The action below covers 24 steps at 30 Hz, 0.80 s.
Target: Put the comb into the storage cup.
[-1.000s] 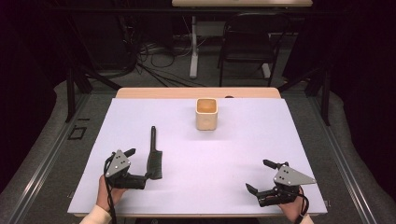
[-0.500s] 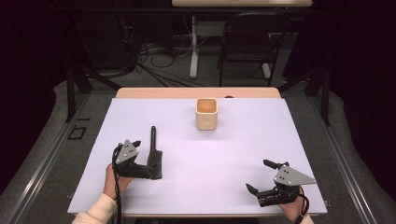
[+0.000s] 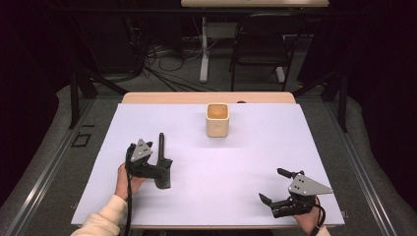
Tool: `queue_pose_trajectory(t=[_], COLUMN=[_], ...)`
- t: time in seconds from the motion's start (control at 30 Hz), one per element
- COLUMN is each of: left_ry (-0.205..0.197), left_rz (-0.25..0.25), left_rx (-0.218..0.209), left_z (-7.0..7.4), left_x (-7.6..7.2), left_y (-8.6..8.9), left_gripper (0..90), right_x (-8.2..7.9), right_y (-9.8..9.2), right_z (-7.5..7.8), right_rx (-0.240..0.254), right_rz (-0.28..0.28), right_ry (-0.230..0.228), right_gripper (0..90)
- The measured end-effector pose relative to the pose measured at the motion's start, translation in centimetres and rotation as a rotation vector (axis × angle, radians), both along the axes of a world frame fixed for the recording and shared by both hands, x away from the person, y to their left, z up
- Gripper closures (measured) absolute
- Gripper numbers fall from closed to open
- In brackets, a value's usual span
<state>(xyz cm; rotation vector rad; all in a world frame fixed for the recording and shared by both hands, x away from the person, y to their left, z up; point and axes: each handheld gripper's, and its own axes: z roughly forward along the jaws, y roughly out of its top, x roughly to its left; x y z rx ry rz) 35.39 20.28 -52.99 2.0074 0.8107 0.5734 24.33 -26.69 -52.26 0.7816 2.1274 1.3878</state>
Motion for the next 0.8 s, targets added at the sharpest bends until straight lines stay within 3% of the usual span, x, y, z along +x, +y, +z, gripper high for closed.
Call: queue_pose_trajectory(t=[0.47, 0.8], left_ry=[0.052, 0.063], left_rz=[0.007, 0.028], left_rx=[0.028, 0.051], left_z=[0.2, 0.4], left_x=[2.5, 4.4], left_y=[-0.3, -0.6], left_gripper=[0.3, 1.4], right_x=[0.1, 0.1], right_y=[0.0, 0.0], right_z=[-0.1, -0.1], right_rx=[-0.004, -0.003], right_rz=[0.003, 0.003], right_ry=[0.006, 0.006], right_gripper=[0.0, 0.0])
